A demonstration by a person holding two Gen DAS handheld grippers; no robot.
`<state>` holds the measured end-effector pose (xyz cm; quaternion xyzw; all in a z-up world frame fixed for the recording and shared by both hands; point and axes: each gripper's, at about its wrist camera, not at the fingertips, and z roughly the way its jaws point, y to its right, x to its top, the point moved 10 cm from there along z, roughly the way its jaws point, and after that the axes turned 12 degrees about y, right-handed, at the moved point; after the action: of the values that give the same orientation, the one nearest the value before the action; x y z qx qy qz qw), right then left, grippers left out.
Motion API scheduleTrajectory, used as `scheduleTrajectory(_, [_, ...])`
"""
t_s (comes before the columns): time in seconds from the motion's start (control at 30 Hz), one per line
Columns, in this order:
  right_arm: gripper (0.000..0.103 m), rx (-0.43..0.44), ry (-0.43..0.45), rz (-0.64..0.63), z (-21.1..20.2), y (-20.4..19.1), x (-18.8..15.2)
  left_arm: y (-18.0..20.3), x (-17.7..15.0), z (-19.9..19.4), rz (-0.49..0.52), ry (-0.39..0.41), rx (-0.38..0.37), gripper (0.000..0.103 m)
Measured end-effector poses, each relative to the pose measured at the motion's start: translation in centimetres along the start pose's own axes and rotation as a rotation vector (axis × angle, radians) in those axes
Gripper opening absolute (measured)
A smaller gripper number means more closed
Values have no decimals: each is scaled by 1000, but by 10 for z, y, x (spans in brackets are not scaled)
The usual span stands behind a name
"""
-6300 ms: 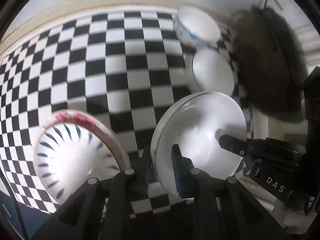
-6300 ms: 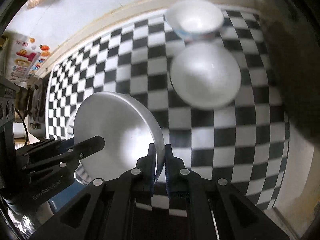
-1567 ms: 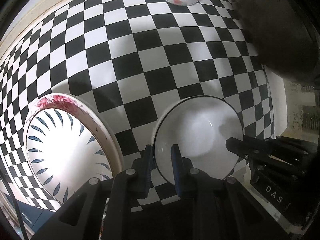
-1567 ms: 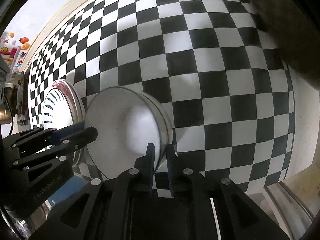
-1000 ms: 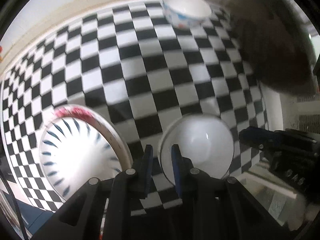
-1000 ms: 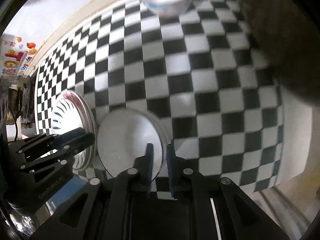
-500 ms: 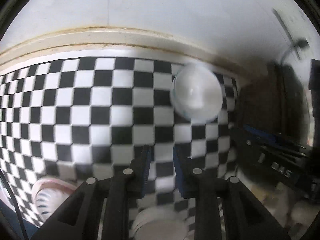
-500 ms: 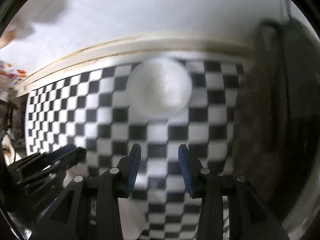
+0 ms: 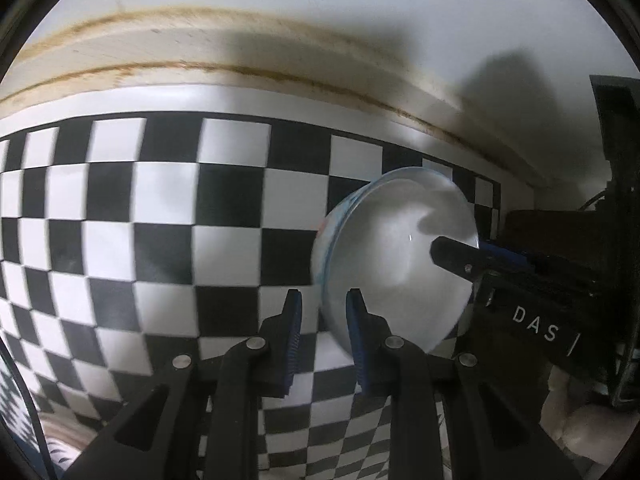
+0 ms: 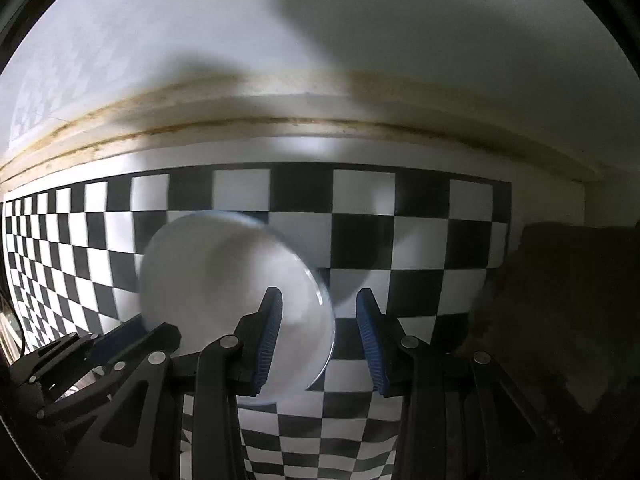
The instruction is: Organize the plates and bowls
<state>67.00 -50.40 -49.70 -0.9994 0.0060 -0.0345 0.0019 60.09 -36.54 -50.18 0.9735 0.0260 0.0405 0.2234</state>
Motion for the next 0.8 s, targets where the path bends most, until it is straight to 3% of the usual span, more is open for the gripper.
scheduleTrajectory(0.1, [28,33,-39,40,13,4,3,-2,4,12,-17,-6,-4,20])
scheduleTrajectory(0.17, [11,60,-68,85,20,8,3,-2,7,14,-28,3,-11,19])
scheduleTrajectory(0.23, [12,63,-62,91,20,8,6,-2,7,13,-22,10,-23,14])
scheduleTrajectory(0.5, [8,107,-60,118,17,3,2,-6,4,0,22,53,26,14])
scheduleTrajectory(0.8, [6,132,-37,130,11,-6,-30,-9,-13,-26,67,102,48,14])
